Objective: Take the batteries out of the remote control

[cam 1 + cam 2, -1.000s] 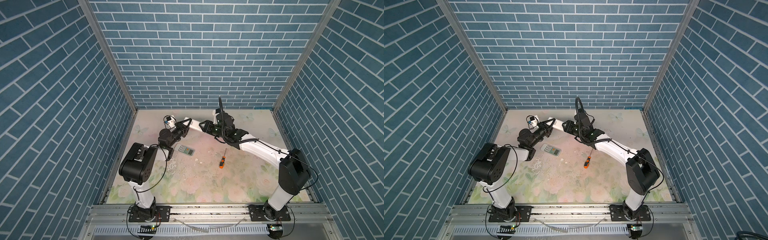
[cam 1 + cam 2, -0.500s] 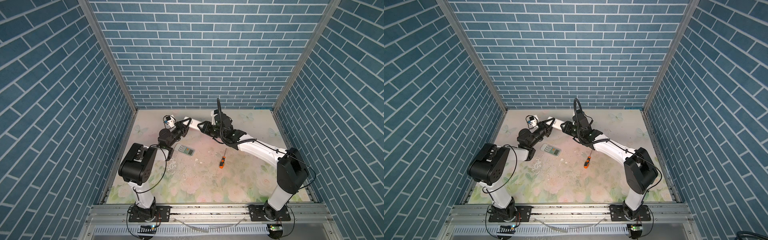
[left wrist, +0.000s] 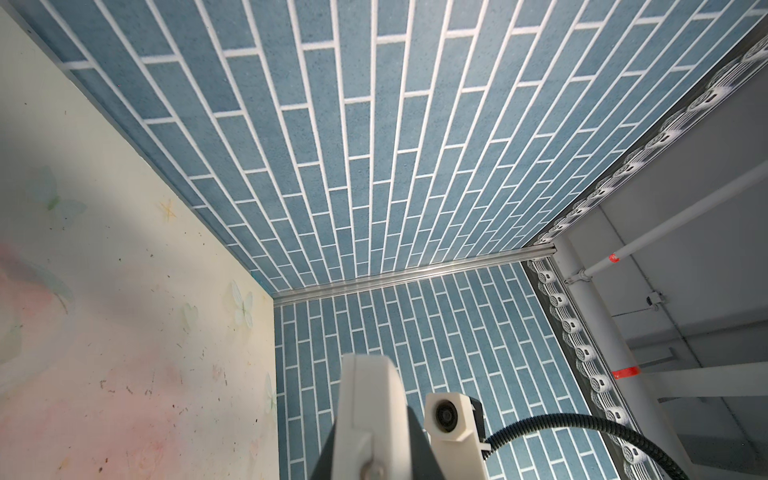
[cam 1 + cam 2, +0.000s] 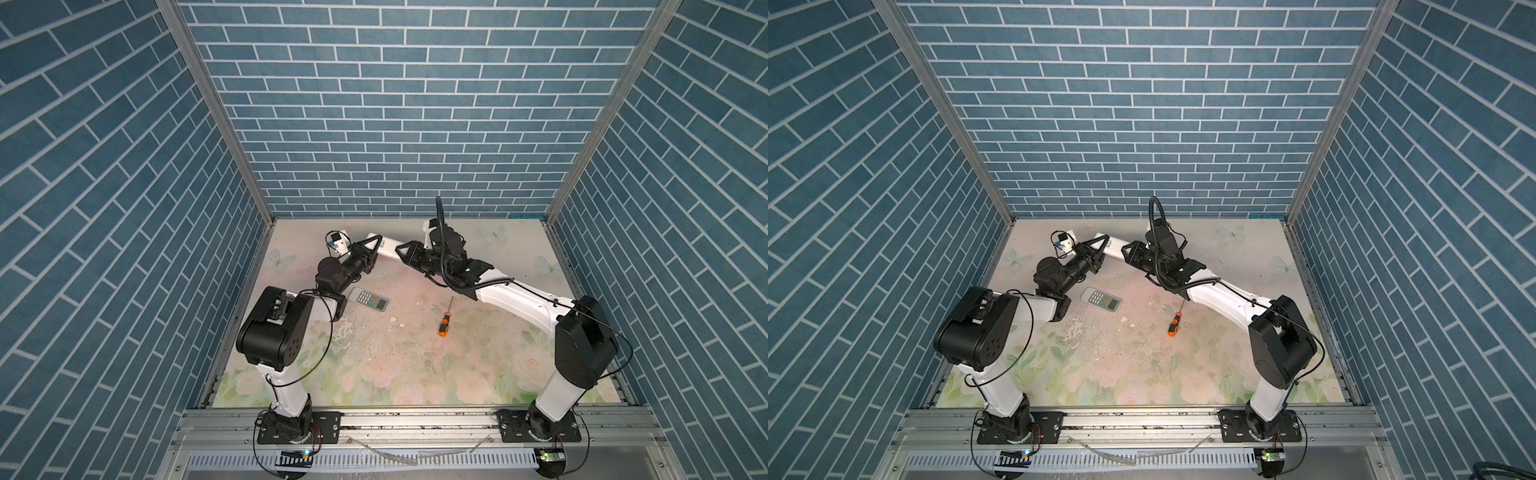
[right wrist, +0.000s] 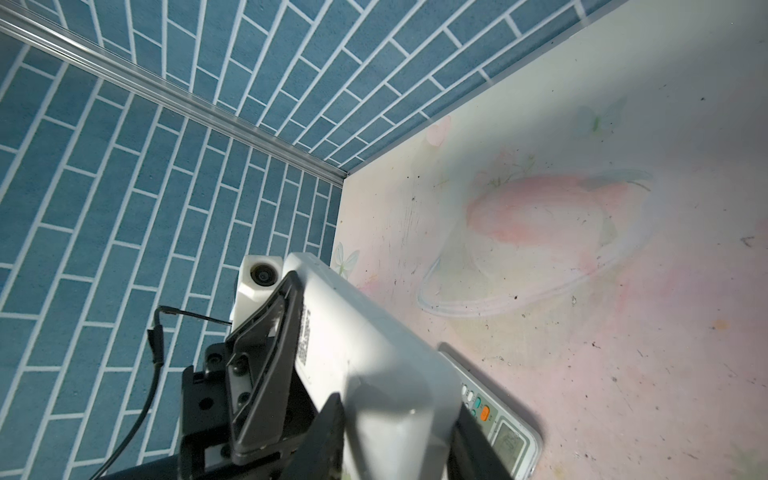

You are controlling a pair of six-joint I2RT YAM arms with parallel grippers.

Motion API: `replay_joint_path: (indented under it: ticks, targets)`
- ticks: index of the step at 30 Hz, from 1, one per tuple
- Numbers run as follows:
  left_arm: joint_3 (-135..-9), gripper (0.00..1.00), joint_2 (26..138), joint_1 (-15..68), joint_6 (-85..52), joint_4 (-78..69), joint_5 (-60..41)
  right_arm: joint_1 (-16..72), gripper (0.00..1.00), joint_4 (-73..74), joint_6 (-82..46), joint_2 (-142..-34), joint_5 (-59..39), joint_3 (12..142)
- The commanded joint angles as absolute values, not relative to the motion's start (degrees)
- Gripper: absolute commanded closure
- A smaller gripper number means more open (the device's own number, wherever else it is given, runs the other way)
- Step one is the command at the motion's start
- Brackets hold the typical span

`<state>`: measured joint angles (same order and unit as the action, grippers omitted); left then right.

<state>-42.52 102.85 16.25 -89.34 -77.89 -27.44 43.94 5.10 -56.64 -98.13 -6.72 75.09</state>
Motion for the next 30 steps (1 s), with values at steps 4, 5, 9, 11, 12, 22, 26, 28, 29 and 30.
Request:
replay_joint_path:
  ticks: [4,5,9,11,12,22,26,28,29,30]
  targets:
    - [-44.2,1.0,100.4,16.7,-90.3,-80.6,-28.4,44.3,0.68,4.9,-55.6,-95.9,-5.4,72.5]
    - [-44.2,1.0,100.3,16.7,-90.4,-80.6,-28.4,44.3,0.68,4.9,-55.6,-95.8,-5.4,72.3]
    - [-44.2,1.0,100.0,16.7,-90.6,-80.6,-28.5,44.3,0.69,4.8,-55.5,-95.6,-5.4,72.1]
    - [-44.0,1.0,99.8,16.7,-90.8,-80.6,-28.6,44.3,0.67,4.8,-55.4,-95.7,-5.4,72.3]
    - [-43.9,1.0,99.8,16.7,-90.7,-80.6,-28.6,44.3,0.66,4.8,-55.5,-95.8,-5.5,72.5]
    - [-44.0,1.0,99.4,16.6,-91.2,-80.6,-28.5,44.3,0.6,4.6,-55.5,-94.8,-5.4,71.4]
    - [-44.0,1.0,99.5,16.4,-91.3,-80.6,-28.6,44.3,0.61,4.5,-55.5,-94.2,-3.7,70.5]
    - [-44.0,1.0,99.6,16.2,-91.3,-80.6,-28.7,44.3,0.61,4.4,-55.5,-93.8,-3.4,70.0]
    - [-44.0,1.0,99.5,16.0,-91.3,-80.6,-28.7,44.3,0.61,4.2,-55.5,-93.6,-3.3,69.7]
    - [-44.0,1.0,99.5,16.0,-91.3,-80.6,-28.7,44.3,0.61,4.2,-55.5,-93.5,-3.3,69.6]
